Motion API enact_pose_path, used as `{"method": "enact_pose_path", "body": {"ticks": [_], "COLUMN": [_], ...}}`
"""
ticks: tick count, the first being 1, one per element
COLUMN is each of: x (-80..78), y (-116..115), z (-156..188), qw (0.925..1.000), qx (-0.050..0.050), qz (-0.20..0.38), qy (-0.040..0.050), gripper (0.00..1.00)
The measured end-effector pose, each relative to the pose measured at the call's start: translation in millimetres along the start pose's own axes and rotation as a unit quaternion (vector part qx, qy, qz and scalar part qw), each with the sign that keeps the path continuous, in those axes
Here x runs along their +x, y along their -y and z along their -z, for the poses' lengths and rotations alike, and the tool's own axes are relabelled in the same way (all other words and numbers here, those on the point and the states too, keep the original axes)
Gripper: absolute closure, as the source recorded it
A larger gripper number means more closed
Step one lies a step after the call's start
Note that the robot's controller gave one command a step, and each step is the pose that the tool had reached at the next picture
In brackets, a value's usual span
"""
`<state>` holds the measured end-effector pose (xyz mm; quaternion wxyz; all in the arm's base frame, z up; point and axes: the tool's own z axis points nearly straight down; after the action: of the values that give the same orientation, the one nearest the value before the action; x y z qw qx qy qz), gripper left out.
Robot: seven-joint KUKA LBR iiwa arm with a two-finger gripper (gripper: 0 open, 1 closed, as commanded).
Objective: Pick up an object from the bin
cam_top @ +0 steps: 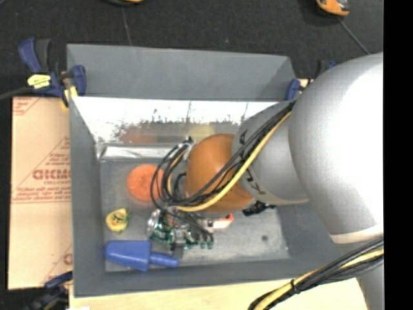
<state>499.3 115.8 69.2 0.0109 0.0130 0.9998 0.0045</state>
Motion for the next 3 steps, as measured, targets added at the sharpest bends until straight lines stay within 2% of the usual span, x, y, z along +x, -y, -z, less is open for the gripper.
{"method": "enact_pose_path", "body": {"ticks": [1,2,3], "x": [2.9,-0.5,0.2], "y": [1,0,0], "z": [13,37,48], "qw": [1.0000,1.0000,1.0000], "qx": [0.001,0.000,0.000], "qz": [0.000,-0.002,-0.002], "qy": [-0.0057,-0.0004,-0.0022], "gripper": [1.00,1.00,1.00]}}
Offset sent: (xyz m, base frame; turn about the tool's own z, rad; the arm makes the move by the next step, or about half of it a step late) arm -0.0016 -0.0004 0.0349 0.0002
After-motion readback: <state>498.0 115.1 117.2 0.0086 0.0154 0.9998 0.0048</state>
